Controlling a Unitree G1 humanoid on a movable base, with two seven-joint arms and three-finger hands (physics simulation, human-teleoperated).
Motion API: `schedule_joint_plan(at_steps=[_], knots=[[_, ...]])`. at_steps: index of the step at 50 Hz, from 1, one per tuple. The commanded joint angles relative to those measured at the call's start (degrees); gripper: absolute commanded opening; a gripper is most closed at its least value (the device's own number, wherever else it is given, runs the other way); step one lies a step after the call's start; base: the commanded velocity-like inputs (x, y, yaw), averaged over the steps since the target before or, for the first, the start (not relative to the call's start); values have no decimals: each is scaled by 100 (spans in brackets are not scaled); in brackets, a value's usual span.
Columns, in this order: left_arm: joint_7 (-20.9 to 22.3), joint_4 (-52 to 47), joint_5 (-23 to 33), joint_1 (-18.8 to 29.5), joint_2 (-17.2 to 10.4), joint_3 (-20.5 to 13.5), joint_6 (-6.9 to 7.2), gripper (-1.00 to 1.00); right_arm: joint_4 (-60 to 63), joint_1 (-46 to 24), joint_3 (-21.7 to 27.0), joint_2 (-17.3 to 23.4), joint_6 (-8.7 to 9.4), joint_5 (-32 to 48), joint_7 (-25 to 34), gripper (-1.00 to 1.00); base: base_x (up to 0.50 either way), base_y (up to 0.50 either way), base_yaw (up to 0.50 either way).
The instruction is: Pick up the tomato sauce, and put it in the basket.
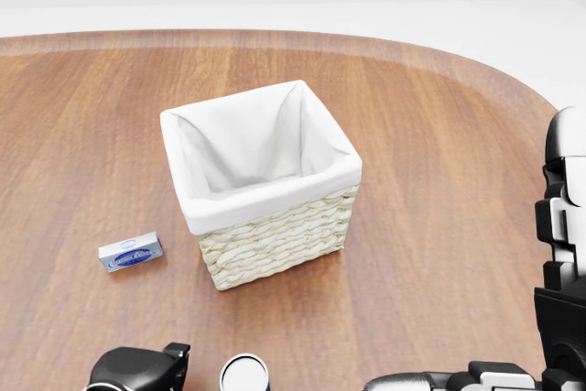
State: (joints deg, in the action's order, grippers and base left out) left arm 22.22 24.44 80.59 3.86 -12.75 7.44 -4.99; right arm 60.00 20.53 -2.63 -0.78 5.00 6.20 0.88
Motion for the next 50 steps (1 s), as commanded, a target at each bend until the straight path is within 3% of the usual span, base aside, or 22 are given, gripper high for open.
schedule_joint_plan(at_steps=[1, 7, 18, 32, 41, 46, 48, 49, 50], knots=[[765, -470, -694, -90, -7, -240, -1, -100, -1, -24, 6, 1, 0, -5, -1, 100, 0, 0, 0], [1778, -1470, -1487, -172, -128, -656, -1, -100, -1, -38, -45, -8, 0, 55, -1, 100, 0, 0, 0], [1778, -3180, -3141, -181, -277, -1491, -1, -100, -1, -66, -106, -18, 0, 120, -4, 100, 0, 0, 0], [1778, -4729, -4407, -269, -218, -1919, -1, -100, -1, -96, -165, -17, 0, 175, -13, 100, 0, 0, 0], [1778, -5976, -5165, 282, -232, -2108, -1, -100, -1, -93, -129, -7, 0, 137, -10, 100, 0, 0, 0], [1778, -6611, -5277, 1119, -346, -2149, -1, -100, 0, -137, -100, -2, 0, 119, -18, 100, 0, 0, 0], [1778, -6725, -5264, 1346, -439, -2088, 346, -100, 0, -144, -138, 5, 0, 138, -29, 100, 0, 0, 0], [1778, -6754, -5117, 1503, -410, -2014, 620, -100, 0, -139, -151, 8, 0, 152, -33, 100, 0, 0, 0], [1778, -6739, -5083, 1604, -439, -1944, 741, -100, 0, -131, -151, 8, 0, 148, -32, 100, 0, 0, 0]])
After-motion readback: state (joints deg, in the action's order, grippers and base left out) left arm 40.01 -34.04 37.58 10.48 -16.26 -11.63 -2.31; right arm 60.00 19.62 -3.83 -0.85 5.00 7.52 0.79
